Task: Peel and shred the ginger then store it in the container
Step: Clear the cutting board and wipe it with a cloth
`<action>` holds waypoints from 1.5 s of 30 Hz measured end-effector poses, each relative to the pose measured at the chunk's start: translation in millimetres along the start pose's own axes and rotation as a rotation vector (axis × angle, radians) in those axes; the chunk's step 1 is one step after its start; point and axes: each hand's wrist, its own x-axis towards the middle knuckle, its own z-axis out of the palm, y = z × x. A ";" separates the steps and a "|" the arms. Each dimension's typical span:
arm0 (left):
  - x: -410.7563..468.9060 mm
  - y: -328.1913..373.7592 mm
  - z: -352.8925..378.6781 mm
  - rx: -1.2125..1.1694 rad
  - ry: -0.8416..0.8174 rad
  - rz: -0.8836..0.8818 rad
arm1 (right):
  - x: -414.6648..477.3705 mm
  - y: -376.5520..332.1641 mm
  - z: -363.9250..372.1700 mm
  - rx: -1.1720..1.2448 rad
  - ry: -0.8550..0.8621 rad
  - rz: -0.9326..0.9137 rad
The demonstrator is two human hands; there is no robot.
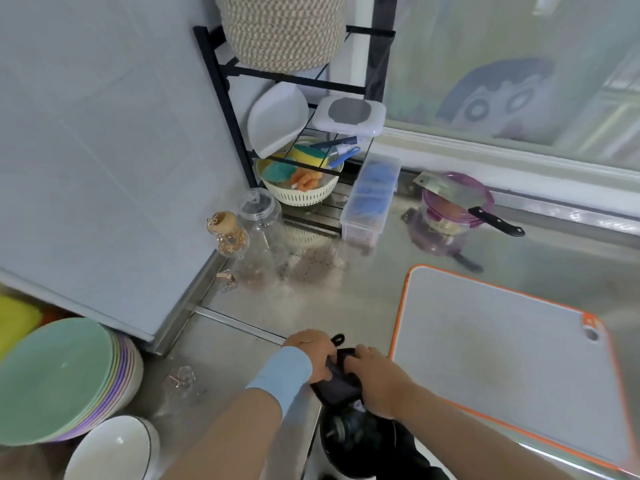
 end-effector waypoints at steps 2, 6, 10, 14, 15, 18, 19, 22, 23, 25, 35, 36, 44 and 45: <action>-4.3 17.3 -8.2 0.032 -0.191 -0.004 | -13.1 -4.3 -6.7 0.039 -0.078 0.046; -9.9 36.8 -23.7 0.021 -0.206 -0.009 | -30.4 -0.3 -23.0 0.157 -0.037 0.129; -16.5 53.5 -35.2 -0.038 -0.231 0.005 | -52.6 9.2 -37.2 0.419 -0.014 0.218; -7.5 79.4 -58.0 -0.276 -0.102 0.045 | -73.9 30.5 -52.4 0.765 0.087 0.299; -2.5 89.6 -65.2 -0.363 -0.047 0.057 | -79.8 39.5 -56.4 0.832 0.136 0.328; 15.5 132.7 -87.1 -0.743 0.020 0.091 | -100.5 75.6 -75.8 0.953 0.295 0.395; 22.0 149.5 -93.3 -0.850 -0.003 0.093 | -107.1 90.0 -83.0 0.967 0.339 0.411; 50.0 197.5 -104.5 -0.981 -0.007 0.112 | -128.9 138.4 -100.0 0.999 0.475 0.506; 61.0 211.0 -106.0 -0.971 0.025 0.121 | -136.2 155.2 -103.8 1.011 0.526 0.551; 84.0 235.2 -106.4 -0.889 0.065 0.113 | -151.0 191.5 -107.4 1.068 0.609 0.637; 176.4 318.7 -94.1 0.102 0.063 0.166 | -177.9 352.6 -81.9 1.179 0.666 1.120; 181.4 318.8 -91.5 0.146 0.040 0.153 | -176.9 356.6 -79.2 1.201 0.651 1.152; 177.8 277.3 -85.9 0.217 0.139 0.081 | -156.8 332.0 -79.4 1.124 0.468 1.126; 173.9 268.5 -85.9 0.211 0.136 0.059 | -149.5 321.9 -78.6 1.164 0.450 1.077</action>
